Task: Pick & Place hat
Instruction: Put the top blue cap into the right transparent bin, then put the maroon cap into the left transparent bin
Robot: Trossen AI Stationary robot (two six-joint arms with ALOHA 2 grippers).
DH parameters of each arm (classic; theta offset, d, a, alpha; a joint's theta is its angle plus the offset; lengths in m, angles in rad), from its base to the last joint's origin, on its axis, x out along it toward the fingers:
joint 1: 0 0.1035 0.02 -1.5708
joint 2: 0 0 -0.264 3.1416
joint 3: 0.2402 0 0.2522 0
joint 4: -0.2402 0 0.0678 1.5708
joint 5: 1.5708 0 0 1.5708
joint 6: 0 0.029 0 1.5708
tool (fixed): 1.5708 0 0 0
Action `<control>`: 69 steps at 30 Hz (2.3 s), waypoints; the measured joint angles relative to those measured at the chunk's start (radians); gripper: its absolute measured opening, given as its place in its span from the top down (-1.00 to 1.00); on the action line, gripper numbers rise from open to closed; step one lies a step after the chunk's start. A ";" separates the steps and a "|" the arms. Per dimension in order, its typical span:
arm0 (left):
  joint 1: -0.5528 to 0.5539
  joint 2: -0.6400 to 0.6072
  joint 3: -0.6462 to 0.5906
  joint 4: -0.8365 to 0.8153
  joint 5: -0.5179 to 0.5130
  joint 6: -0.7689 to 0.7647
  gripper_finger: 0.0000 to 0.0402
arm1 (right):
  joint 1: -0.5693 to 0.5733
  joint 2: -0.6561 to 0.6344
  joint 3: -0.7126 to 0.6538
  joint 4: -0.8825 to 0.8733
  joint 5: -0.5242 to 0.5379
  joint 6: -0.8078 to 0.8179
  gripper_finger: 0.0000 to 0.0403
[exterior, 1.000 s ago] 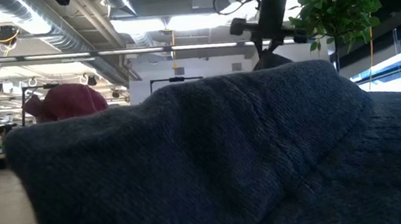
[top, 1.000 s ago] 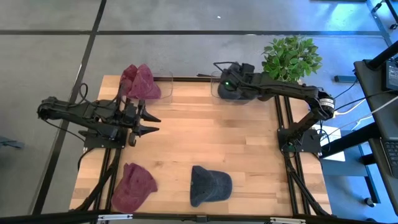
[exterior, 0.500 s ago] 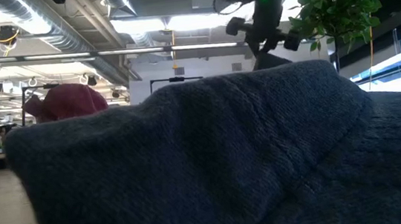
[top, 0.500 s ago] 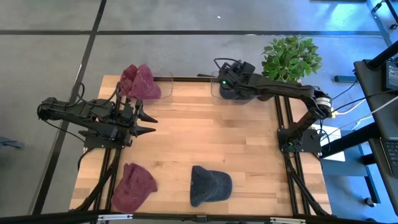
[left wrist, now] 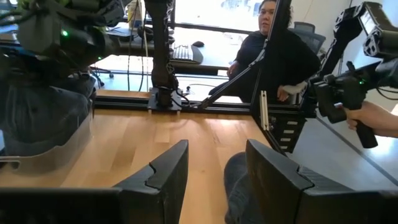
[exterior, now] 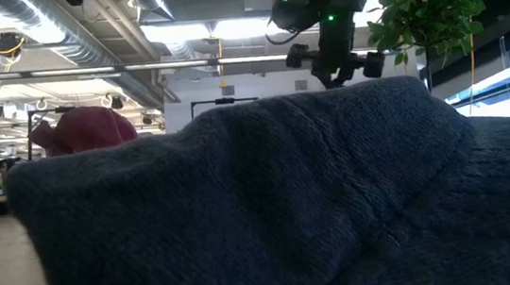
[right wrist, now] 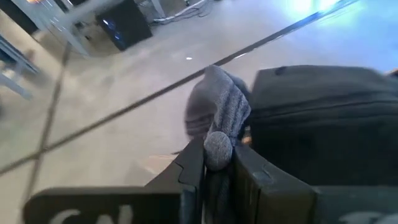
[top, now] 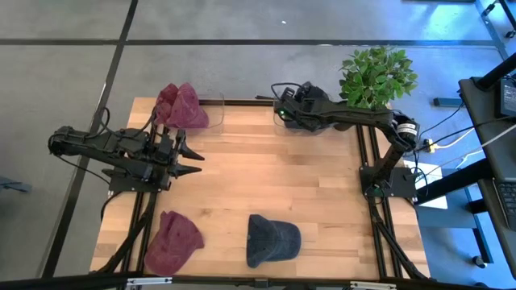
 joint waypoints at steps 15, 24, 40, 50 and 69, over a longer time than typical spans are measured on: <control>0.000 0.001 0.000 0.004 -0.070 -0.012 0.22 | 0.000 -0.002 0.000 -0.224 0.007 -0.160 0.69; 0.000 0.019 0.000 0.005 -0.154 -0.087 0.22 | 0.002 -0.003 0.000 -0.242 0.049 -0.406 0.66; 0.000 0.081 0.000 0.005 -0.272 -0.118 0.22 | 0.002 -0.003 0.000 -0.242 0.049 -0.764 0.46; -0.001 0.089 0.000 0.005 -0.272 -0.170 0.22 | 0.002 -0.004 0.070 -0.255 0.061 -0.777 -0.10; -0.001 0.100 0.000 0.033 -0.035 -0.258 0.22 | 0.329 -0.005 0.262 0.015 -0.034 -0.798 -0.34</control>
